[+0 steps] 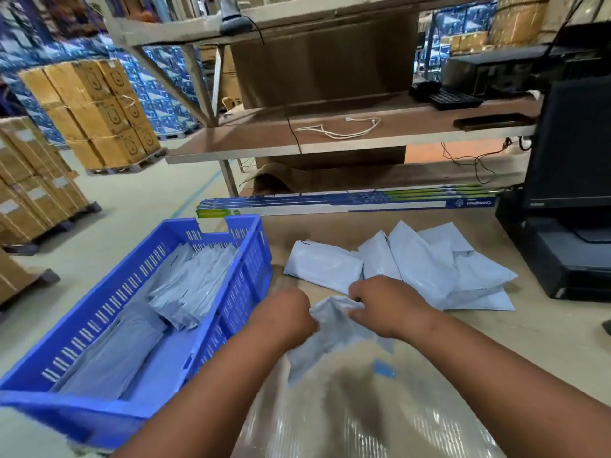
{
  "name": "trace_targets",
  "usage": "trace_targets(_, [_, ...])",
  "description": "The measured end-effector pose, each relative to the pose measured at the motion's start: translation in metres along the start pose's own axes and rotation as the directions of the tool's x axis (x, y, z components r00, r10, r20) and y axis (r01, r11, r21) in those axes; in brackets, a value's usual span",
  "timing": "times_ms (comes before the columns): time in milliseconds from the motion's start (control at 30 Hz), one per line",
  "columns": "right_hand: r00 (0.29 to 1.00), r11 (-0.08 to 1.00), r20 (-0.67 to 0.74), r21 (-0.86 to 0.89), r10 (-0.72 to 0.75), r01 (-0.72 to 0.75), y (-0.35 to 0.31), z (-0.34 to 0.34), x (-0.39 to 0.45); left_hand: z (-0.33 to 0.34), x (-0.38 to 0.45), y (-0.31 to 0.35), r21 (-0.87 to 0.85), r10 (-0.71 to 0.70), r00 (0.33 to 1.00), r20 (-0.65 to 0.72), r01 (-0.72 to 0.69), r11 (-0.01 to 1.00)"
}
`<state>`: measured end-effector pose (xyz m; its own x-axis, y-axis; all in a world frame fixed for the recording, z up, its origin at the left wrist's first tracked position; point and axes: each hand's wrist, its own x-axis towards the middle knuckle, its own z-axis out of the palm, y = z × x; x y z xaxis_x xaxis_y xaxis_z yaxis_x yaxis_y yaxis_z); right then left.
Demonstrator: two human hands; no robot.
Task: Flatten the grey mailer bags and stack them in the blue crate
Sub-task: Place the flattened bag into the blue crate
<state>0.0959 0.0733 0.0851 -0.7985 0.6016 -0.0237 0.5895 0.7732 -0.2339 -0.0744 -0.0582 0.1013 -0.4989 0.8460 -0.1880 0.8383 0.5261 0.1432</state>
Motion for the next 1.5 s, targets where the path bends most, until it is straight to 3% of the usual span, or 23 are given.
trace_targets(167, [0.980,0.986,-0.109,-0.018,-0.167,0.166,-0.081,-0.049,0.036,-0.063,-0.033,-0.053,-0.083,-0.146,0.975,-0.166,0.134,0.988])
trace_targets(333, [0.929,0.939,-0.143,-0.012,-0.341,0.343,-0.166,-0.085,0.091,-0.121,-0.065,-0.123,-0.141,-0.318,0.921,-0.227,0.292,0.946])
trace_targets(533, [0.857,0.869,-0.156,-0.018,-0.492,0.495,-0.285,-0.090,0.141,-0.137,-0.086,-0.220,-0.124,-0.417,0.857,-0.303,0.398,0.909])
trace_targets(633, [0.813,0.813,-0.050,-0.073,-0.581,0.577,-0.329,-0.065,0.162,-0.121,-0.084,-0.259,-0.115,-0.465,0.845,-0.266,0.451,0.885])
trace_targets(767, [0.795,0.794,0.175,-0.097,-0.580,0.601,-0.371,-0.009,0.194,-0.081,-0.075,-0.302,-0.079,-0.514,0.848,-0.134,0.508,0.858])
trace_targets(900, [0.763,0.798,0.377,-0.092,-0.525,0.595,-0.395,0.042,0.216,-0.053,-0.068,-0.326,-0.017,-0.504,0.864,-0.016,0.503,0.864])
trace_targets(1100, [0.758,0.738,0.521,-0.314,-0.391,0.597,-0.425,0.090,0.231,-0.038,-0.062,-0.355,0.054,-0.538,0.840,0.077,0.535,0.843])
trace_targets(1200, [0.667,0.665,0.633,-0.307,-0.392,0.682,-0.432,0.095,0.239,-0.036,-0.059,-0.362,0.099,-0.553,0.825,0.112,0.545,0.833])
trace_targets(1267, [0.644,0.605,0.641,-0.332,-0.418,0.724,-0.436,0.099,0.241,-0.036,-0.058,-0.364,0.109,-0.550,0.827,0.119,0.540,0.835])
trace_targets(1400, [0.728,0.721,0.465,-0.238,-0.504,0.651,-0.440,0.114,0.251,-0.033,-0.057,-0.363,0.134,-0.562,0.820,0.111,0.548,0.825])
trace_targets(1500, [0.736,0.756,0.409,-0.151,-0.539,0.638,-0.441,0.112,0.253,-0.032,-0.057,-0.362,0.166,-0.558,0.826,0.082,0.541,0.824])
